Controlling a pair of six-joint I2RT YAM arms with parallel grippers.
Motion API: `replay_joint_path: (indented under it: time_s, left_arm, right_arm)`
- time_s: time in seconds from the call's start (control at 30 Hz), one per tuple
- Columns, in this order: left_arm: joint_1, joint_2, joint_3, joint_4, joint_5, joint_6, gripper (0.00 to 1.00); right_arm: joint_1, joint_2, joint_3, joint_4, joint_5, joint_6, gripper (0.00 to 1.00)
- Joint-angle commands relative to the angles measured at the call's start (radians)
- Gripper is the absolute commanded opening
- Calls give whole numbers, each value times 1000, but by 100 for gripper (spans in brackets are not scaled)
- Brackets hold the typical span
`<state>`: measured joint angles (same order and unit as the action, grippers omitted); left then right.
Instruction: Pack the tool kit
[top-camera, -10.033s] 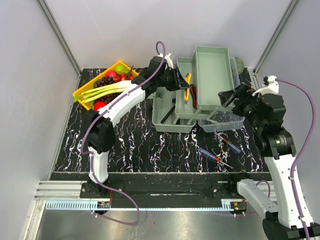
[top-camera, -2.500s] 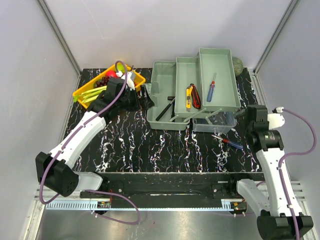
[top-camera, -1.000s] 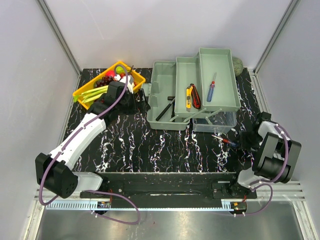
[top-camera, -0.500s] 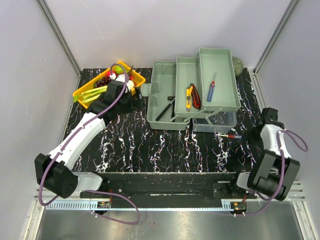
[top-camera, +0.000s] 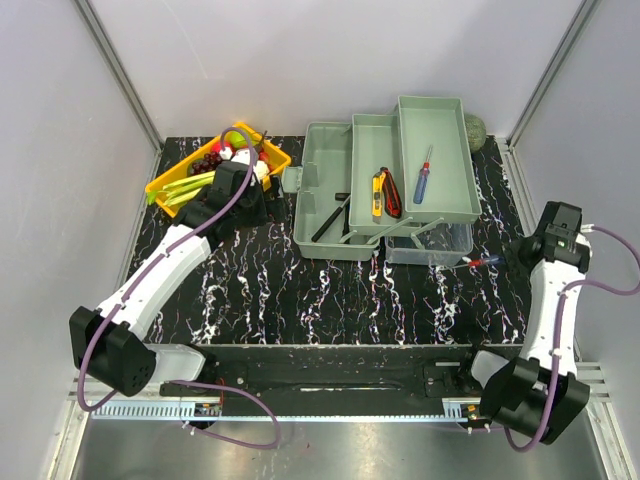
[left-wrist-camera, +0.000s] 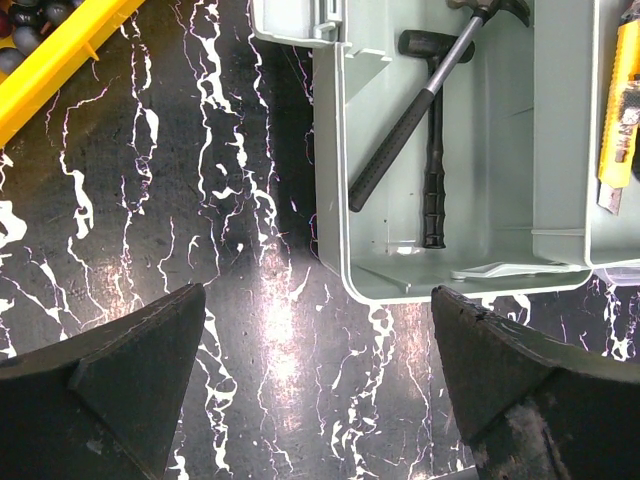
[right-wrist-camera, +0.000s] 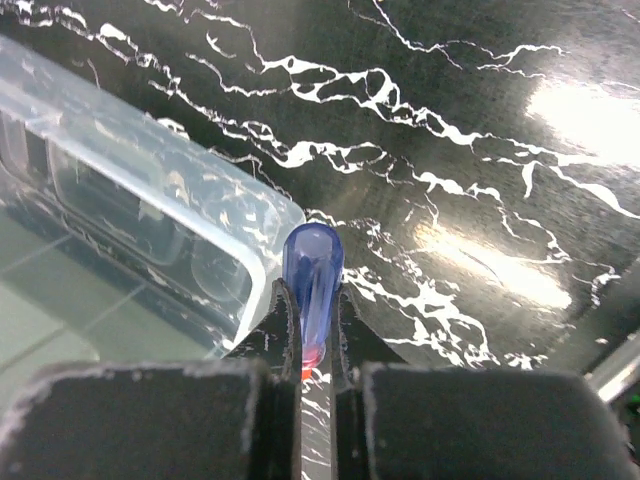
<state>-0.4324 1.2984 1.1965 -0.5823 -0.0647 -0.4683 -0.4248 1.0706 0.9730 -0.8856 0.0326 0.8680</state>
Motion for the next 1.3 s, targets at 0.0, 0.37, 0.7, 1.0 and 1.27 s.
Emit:
replay_joint_path:
  time_s: [0.0,0.37,0.7,1.0,1.27]
  left_arm:
    - [4,7,25,47,19,-4,98]
    - [6,67,77,80,52,8,98]
    - [7,128,135,131,95,-6,98]
    - [14,176,157,136,111,39,98]
    - [15,153,137,148,187,37,98]
  right_arm:
    - [7,-57,121,-145,-71,-133,0]
    - [29,89,445,-86,-296,-267,0]
    - [237,552,1081,-151,-313,-448,0]
    - [365,958,1380,-209,-136,-572,0]
    - [382,1121,1590,-337,-103,-745,2]
